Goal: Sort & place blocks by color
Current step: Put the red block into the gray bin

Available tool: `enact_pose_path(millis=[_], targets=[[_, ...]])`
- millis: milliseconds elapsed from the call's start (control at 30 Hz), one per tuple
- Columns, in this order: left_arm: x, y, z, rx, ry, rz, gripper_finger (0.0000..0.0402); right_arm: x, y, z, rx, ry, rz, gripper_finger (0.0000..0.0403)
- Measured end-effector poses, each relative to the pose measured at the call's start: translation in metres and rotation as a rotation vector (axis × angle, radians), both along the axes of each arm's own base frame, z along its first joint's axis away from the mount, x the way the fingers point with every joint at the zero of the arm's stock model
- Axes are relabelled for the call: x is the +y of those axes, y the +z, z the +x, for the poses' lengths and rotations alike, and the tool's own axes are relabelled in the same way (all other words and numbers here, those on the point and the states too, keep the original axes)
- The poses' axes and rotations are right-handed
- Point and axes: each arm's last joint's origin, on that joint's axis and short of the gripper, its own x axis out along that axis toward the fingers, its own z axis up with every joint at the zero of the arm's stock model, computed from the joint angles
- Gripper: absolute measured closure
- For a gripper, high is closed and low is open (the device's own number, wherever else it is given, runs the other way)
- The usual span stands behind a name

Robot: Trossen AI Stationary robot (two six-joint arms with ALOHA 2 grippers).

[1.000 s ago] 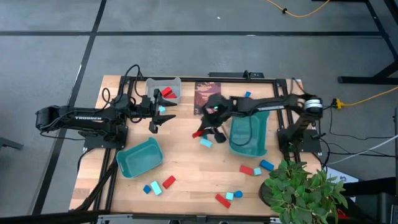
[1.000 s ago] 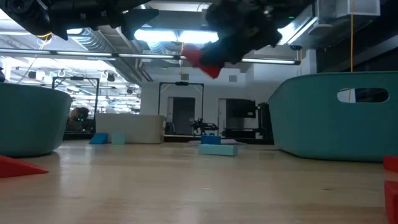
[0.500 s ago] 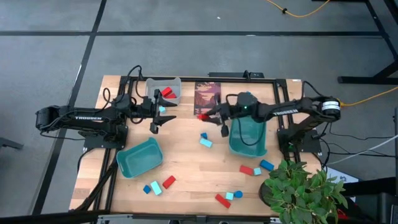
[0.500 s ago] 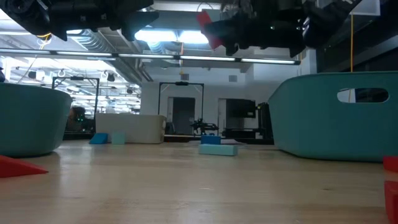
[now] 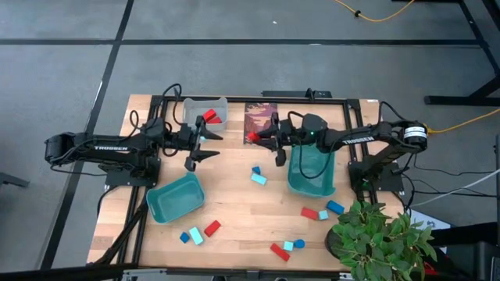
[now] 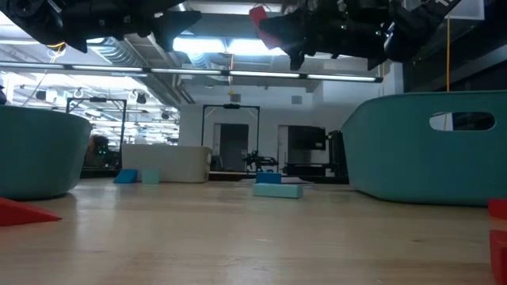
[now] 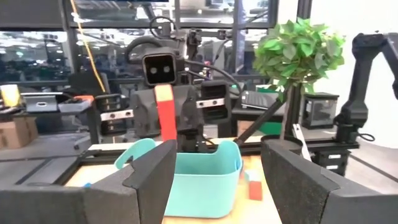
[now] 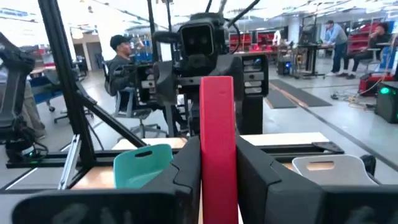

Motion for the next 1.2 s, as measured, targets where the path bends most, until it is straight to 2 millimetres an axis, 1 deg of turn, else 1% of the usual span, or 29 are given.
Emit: enact_pose_path(millis=[133,433,633,733,900,1000,1133,1200], targets=[[0.001,0.000,0.000,0.000,0.036,-0.007,0.0172,0.000,0.000,0.000,-0.004,-0.040,-0.002,0.0336],[0.002,-0.001,0.000,0.007,0.066,-0.015,0.0172,0.000,0.000,0.000,-0.005,-0.034,-0.009,0.0336],[0.003,-0.005,0.005,0.035,0.071,-0.022,0.0173,0.000,0.001,0.000,-0.006,-0.034,-0.018,0.0336],[0.005,-0.008,0.011,0.062,0.088,-0.031,0.0181,0.003,0.001,0.001,-0.007,-0.026,-0.027,0.0336],[0.009,-0.005,0.027,0.088,0.092,-0.027,0.0201,0.010,0.000,0.002,-0.005,-0.005,-0.030,0.0336],[0.012,-0.003,0.038,0.100,0.103,-0.023,0.0207,0.010,-0.005,0.005,0.010,-0.004,-0.027,0.0336],[0.016,-0.003,0.052,0.125,0.111,-0.029,0.0205,0.009,-0.014,0.010,0.036,-0.009,-0.019,0.0336],[0.018,-0.004,0.058,0.135,0.110,-0.031,0.0204,0.009,-0.015,0.013,0.040,-0.008,-0.018,0.0336]])
